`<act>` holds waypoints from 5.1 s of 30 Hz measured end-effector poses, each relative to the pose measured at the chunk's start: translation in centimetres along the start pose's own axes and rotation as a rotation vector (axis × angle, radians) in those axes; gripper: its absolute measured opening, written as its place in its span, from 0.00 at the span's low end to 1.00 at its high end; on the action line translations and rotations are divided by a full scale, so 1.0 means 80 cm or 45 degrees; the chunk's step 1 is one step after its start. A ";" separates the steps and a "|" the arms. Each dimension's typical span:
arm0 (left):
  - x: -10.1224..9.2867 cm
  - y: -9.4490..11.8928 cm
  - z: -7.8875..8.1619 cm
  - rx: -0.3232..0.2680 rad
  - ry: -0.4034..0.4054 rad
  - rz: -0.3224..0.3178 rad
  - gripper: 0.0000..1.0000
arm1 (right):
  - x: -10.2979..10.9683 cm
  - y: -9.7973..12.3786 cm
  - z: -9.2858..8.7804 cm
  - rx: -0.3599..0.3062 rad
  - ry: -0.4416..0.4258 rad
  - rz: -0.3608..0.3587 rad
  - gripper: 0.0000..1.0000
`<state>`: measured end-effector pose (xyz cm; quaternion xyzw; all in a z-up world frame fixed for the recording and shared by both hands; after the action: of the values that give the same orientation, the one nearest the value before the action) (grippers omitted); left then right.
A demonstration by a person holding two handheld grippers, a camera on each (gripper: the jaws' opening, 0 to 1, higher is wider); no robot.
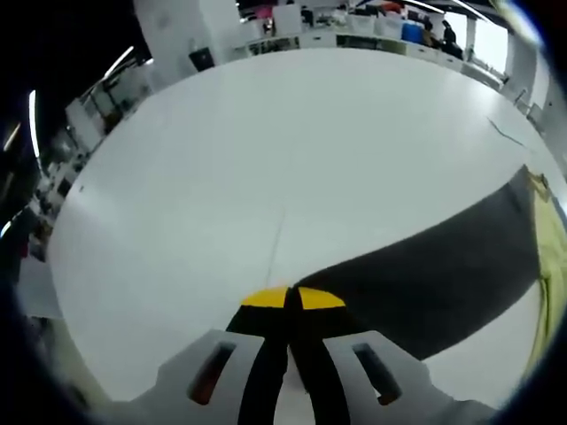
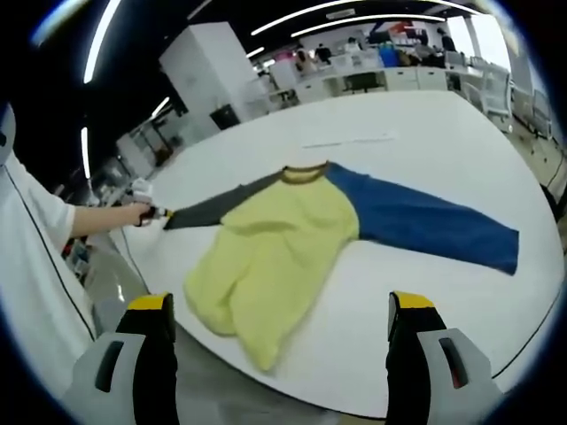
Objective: Fold the garment on the visible template until the final outline fits inside the template.
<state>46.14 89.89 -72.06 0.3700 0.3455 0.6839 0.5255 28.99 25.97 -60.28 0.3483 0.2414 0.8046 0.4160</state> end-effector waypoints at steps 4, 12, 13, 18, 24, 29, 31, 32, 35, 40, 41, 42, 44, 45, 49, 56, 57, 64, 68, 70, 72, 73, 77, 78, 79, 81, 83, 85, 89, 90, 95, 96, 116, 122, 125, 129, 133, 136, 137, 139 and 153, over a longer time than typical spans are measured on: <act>0.002 0.000 -0.001 0.008 0.002 0.001 0.00 | 0.001 0.001 -0.002 0.003 0.001 0.001 1.00; 0.002 0.002 -0.003 0.017 0.014 -0.008 0.02 | -0.003 0.007 -0.003 -0.011 -0.011 -0.008 1.00; 0.001 0.003 -0.003 0.020 0.017 -0.018 0.03 | -0.003 0.007 -0.003 -0.014 -0.009 -0.007 1.00; -0.002 0.009 -0.006 0.025 0.018 -0.029 0.10 | -0.002 0.007 -0.002 -0.019 -0.004 -0.001 1.00; -0.009 0.020 -0.009 0.032 0.016 -0.047 0.15 | 0.000 0.011 -0.002 -0.028 0.003 0.004 1.00; -0.019 0.031 -0.012 0.041 -0.002 -0.093 0.22 | 0.000 0.017 -0.003 -0.039 0.006 0.005 1.00; -0.021 0.037 -0.013 0.044 -0.002 -0.111 0.24 | 0.000 0.020 -0.003 -0.043 0.014 0.004 1.00; -0.021 0.039 -0.013 0.042 -0.002 -0.112 0.25 | 0.001 0.021 -0.003 -0.046 0.015 0.005 1.00; -0.023 0.048 -0.014 0.038 -0.016 -0.124 0.28 | 0.001 0.025 -0.006 -0.056 0.014 0.007 1.00; -0.029 0.062 -0.020 0.038 -0.019 -0.163 0.34 | 0.003 0.029 -0.011 -0.061 0.020 0.015 1.00; -0.030 0.064 -0.020 0.036 -0.024 -0.171 0.35 | 0.004 0.029 -0.011 -0.063 0.021 0.016 1.00; -0.034 0.067 -0.021 0.032 -0.039 -0.196 0.37 | 0.004 0.030 -0.012 -0.067 0.023 0.018 1.00; -0.040 0.071 -0.025 0.038 -0.053 -0.233 0.43 | 0.005 0.033 -0.013 -0.073 0.024 0.021 1.00; -0.042 0.074 -0.026 0.037 -0.055 -0.246 0.46 | 0.005 0.034 -0.014 -0.076 0.025 0.021 1.00; -0.053 0.090 -0.034 0.035 -0.085 -0.283 0.48 | 0.008 0.039 -0.018 -0.082 0.034 0.025 1.00; -0.069 0.112 -0.051 0.039 -0.105 -0.357 0.55 | 0.012 0.049 -0.024 -0.101 0.043 0.033 1.00; -0.072 0.116 -0.055 0.043 -0.119 -0.373 0.57 | 0.013 0.050 -0.026 -0.102 0.044 0.035 1.00; -0.081 0.138 -0.074 0.041 -0.156 -0.430 0.65 | 0.014 0.059 -0.035 -0.105 0.055 0.041 1.00; -0.089 0.155 -0.087 0.041 -0.174 -0.465 0.68 | 0.017 0.064 -0.038 -0.112 0.066 0.042 1.00; -0.093 0.162 -0.093 0.038 -0.172 -0.475 0.73 | 0.020 0.067 -0.039 -0.113 0.074 0.043 1.00; -0.100 0.172 -0.099 0.038 -0.184 -0.501 0.77 | 0.021 0.069 -0.041 -0.113 0.079 0.045 1.00; -0.101 0.176 -0.102 0.038 -0.190 -0.504 0.78 | 0.022 0.069 -0.041 -0.112 0.082 0.047 1.00; -0.113 0.195 -0.110 0.022 -0.224 -0.536 0.83 | 0.024 0.074 -0.046 -0.101 0.098 0.048 1.00; -0.116 0.200 -0.112 0.020 -0.233 -0.544 0.84 | 0.024 0.076 -0.046 -0.101 0.099 0.048 1.00; -0.119 0.205 -0.115 0.016 -0.244 -0.553 0.85 | 0.025 0.077 -0.047 -0.101 0.102 0.049 1.00; -0.125 0.213 -0.120 0.014 -0.256 -0.570 0.86 | 0.024 0.079 -0.048 -0.102 0.103 0.048 1.00; -0.130 0.219 -0.124 0.015 -0.263 -0.589 0.88 | 0.024 0.081 -0.049 -0.099 0.107 0.047 1.00; -0.137 0.228 -0.130 0.014 -0.276 -0.615 0.90 | 0.024 0.082 -0.049 -0.095 0.112 0.046 1.00; -0.151 0.243 -0.140 0.002 -0.309 -0.670 0.96 | 0.026 0.083 -0.049 -0.091 0.126 0.053 1.00; -0.155 0.248 -0.143 -0.003 -0.327 -0.683 0.98 | 0.027 0.084 -0.049 -0.089 0.131 0.054 1.00; -0.166 0.260 -0.152 -0.011 -0.376 -0.729 0.99 | 0.028 0.085 -0.050 -0.084 0.137 0.060 1.00; -0.168 0.263 -0.154 -0.006 -0.387 -0.740 1.00 | 0.028 0.085 -0.050 -0.083 0.139 0.062 1.00; -0.216 0.324 -0.203 -0.037 -0.489 -0.898 1.00 | 0.028 0.089 -0.065 -0.046 0.142 0.065 1.00; -0.224 0.330 -0.218 -0.029 -0.530 -0.899 1.00 | 0.028 0.089 -0.070 -0.041 0.133 0.067 1.00; -0.227 0.331 -0.223 -0.019 -0.527 -0.915 1.00 | 0.028 0.088 -0.074 -0.024 0.141 0.064 1.00; -0.231 0.329 -0.225 -0.010 -0.532 -0.921 1.00 | 0.030 0.087 -0.074 -0.027 0.138 0.071 1.00; -0.230 0.327 -0.222 -0.012 -0.532 -0.918 0.99 | 0.031 0.083 -0.075 -0.016 0.145 0.072 1.00; -0.232 0.325 -0.221 -0.012 -0.529 -0.929 0.99 | 0.032 0.082 -0.075 -0.019 0.138 0.076 1.00; -0.233 0.323 -0.221 -0.009 -0.529 -0.931 0.99 | 0.032 0.081 -0.075 -0.019 0.138 0.077 1.00; -0.235 0.320 -0.221 -0.005 -0.529 -0.936 0.99 | 0.032 0.080 -0.074 -0.018 0.136 0.077 1.00; -0.270 0.297 -0.228 0.052 -0.592 -0.986 0.92 | 0.017 0.049 -0.074 0.038 0.148 0.099 0.93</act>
<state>23.01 62.34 -63.55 0.3674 0.3446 0.3289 0.7988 21.95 24.45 -60.97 0.3163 0.2636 0.8353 0.3645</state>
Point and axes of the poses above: the point that each gripper's makers call its tool centre point, and the gripper's own axes: y roughly backward along the fingers, x roughly to its left, z roughly out of its top, the point moved 5 cm from there along y, roughly backward along the fingers, and after that the axes turned 6 degrees about x, right-handed, at the moved point
